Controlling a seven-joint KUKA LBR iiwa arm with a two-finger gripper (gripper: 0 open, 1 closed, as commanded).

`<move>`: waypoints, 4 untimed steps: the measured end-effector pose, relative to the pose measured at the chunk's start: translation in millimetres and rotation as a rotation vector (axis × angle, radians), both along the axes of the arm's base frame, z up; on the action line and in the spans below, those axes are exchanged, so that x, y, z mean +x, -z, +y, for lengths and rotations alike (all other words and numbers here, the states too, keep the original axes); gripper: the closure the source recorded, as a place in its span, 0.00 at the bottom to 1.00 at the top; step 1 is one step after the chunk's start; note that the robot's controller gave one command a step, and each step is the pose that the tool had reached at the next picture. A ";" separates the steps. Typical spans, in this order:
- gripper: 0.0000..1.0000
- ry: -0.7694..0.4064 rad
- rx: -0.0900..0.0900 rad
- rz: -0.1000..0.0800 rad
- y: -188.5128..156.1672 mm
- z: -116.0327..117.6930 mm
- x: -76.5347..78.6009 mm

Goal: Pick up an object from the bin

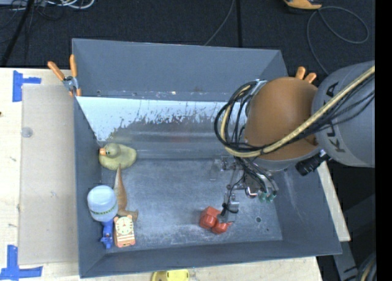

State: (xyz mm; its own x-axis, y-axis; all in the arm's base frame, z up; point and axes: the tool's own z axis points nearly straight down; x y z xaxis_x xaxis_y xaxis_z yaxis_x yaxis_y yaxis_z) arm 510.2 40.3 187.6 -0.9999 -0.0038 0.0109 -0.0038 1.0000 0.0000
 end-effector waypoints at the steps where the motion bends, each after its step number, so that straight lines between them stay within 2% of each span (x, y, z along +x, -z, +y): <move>1: 0.00 0.001 0.000 -0.008 -4.1 -0.2 1.6; 2: 0.00 0.020 0.002 -0.014 31.7 -17.1 -6.7; 3: 0.00 -0.073 0.001 -0.003 77.7 -26.9 -11.0; 4: 1.00 -0.235 0.004 -0.011 118.6 -32.9 -25.5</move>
Offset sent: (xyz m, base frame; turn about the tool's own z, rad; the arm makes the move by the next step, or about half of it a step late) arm -0.0263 -0.0502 -0.0979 0.0519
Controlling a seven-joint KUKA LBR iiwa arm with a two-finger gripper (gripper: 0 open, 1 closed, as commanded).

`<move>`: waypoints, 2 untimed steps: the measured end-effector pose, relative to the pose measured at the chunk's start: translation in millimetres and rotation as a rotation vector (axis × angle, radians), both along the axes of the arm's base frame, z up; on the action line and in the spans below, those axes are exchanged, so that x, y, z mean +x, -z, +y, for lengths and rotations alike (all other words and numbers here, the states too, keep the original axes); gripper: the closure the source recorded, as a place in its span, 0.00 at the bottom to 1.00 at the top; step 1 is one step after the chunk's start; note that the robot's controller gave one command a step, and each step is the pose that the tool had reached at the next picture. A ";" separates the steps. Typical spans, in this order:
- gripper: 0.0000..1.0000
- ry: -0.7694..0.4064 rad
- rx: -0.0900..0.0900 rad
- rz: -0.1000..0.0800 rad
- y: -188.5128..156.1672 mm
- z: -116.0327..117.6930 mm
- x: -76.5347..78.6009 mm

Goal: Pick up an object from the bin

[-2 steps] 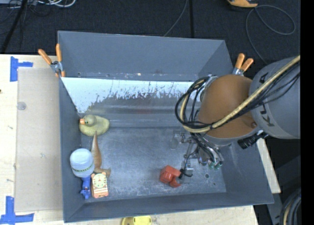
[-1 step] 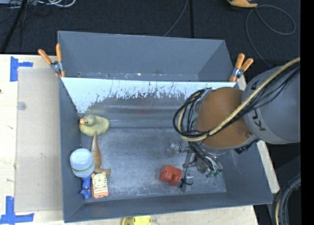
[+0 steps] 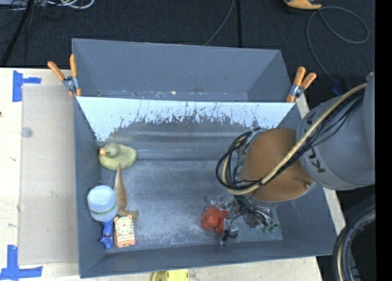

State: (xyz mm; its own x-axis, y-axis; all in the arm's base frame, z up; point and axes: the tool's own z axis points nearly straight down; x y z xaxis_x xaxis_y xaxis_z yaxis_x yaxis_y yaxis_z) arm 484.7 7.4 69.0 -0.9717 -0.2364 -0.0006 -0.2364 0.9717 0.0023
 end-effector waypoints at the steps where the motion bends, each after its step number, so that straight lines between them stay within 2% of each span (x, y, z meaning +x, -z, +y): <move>1: 1.00 0.000 0.000 0.000 0.0 0.0 0.0; 2: 1.00 0.034 -0.001 0.000 -0.1 4.4 1.0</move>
Offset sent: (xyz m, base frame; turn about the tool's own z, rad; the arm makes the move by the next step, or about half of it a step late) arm 0.0038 0.0186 0.0010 0.1241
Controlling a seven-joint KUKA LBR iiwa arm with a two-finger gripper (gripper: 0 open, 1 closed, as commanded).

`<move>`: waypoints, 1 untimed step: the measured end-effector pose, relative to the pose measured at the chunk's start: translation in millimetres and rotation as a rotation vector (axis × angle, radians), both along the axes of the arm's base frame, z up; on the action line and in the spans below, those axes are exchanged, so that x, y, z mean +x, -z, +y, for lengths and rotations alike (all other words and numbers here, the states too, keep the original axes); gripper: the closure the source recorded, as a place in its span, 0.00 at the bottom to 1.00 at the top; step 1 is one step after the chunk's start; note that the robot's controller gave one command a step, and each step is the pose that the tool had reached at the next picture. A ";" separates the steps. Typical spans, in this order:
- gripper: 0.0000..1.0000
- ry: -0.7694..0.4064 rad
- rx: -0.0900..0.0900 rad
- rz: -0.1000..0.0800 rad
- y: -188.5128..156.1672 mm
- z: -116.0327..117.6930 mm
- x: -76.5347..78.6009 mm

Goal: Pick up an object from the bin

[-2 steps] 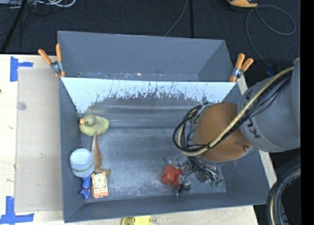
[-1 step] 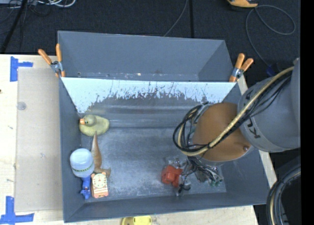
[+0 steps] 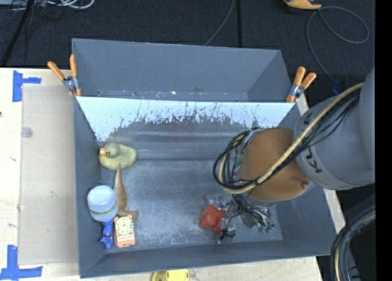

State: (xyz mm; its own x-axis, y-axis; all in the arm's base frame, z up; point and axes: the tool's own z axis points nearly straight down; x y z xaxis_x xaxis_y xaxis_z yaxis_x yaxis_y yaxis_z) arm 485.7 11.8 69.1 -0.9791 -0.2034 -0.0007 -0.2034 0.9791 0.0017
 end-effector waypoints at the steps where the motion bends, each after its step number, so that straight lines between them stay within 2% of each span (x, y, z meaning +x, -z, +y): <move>1: 1.00 0.000 0.001 0.000 -132.1 -17.3 -1.0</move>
Offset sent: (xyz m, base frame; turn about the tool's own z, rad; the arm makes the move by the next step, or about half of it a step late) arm 0.0000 0.0000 0.0000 0.0000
